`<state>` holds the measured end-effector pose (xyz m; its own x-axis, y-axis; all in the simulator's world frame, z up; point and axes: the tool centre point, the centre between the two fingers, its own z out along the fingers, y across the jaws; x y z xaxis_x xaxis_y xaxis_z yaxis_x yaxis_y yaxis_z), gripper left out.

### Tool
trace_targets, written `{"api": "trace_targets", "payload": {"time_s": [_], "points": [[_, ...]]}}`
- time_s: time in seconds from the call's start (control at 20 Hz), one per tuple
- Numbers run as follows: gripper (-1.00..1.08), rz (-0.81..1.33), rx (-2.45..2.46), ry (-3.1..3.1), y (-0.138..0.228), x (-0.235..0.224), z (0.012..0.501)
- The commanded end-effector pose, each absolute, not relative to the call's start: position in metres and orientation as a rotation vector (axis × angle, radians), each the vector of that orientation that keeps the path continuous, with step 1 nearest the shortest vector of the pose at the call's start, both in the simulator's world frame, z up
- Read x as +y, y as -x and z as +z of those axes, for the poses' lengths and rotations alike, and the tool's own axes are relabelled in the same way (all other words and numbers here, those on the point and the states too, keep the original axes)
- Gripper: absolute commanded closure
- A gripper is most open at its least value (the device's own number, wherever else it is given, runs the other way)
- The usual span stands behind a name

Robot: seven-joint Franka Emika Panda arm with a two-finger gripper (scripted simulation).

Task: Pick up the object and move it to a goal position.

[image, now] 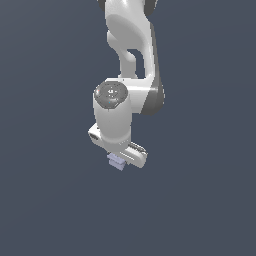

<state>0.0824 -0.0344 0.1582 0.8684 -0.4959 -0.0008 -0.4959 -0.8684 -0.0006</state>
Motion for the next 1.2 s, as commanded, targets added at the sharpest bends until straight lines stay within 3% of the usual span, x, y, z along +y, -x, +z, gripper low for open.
{"api": "trace_targets", "payload": {"time_s": [0.0, 1.15], "points": [[1.08, 0.001, 0.806, 3.035, -0.072, -0.053, 0.181], [1.08, 0.000, 0.805, 3.036, 0.000, -0.212, 0.370]]}}
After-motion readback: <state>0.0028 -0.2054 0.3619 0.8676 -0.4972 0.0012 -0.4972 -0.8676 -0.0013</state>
